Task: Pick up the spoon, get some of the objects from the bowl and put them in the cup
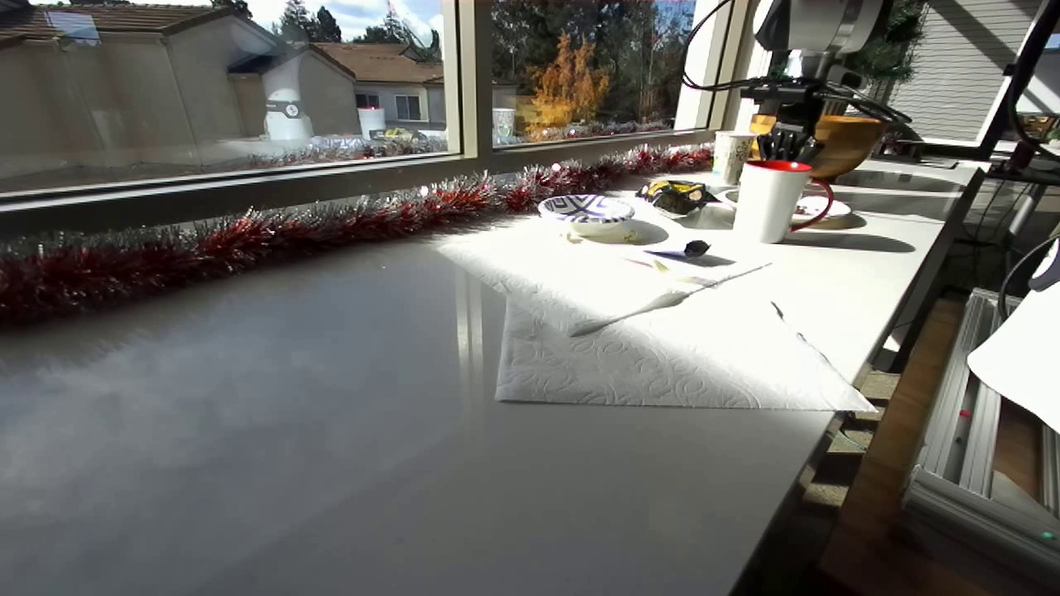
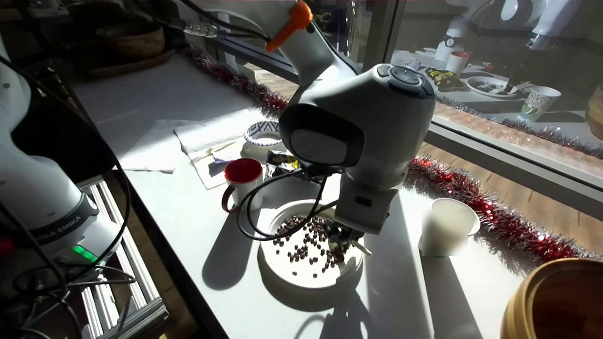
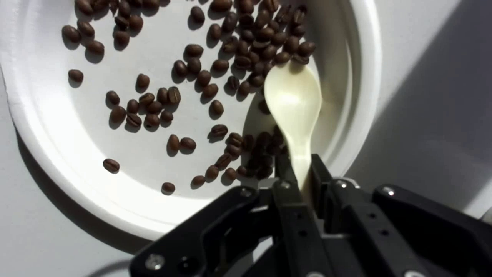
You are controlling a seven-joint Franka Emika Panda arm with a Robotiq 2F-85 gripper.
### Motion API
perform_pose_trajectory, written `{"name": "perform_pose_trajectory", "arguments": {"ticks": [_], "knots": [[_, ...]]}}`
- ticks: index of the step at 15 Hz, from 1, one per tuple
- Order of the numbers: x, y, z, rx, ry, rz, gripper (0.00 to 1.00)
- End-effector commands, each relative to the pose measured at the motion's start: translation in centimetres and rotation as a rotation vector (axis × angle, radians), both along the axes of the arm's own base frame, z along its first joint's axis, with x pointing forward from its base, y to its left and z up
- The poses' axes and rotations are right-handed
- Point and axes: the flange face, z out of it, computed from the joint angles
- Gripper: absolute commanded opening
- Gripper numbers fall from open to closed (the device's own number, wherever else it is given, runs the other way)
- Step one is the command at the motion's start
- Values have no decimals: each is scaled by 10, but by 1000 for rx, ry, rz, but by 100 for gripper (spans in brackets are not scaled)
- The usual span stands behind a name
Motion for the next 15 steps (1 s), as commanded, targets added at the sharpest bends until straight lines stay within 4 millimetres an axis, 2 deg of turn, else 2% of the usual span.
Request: {"name": "perform_pose_trajectory", "arguments": {"ticks": [1,9,11,15], "knots": [[-7,17,8,32,-33,48,3],[-7,39,6,51,-56,119,3],[-8,39,6,43,-58,117,3],[-15,26,8,-28,-54,81,3]]}}
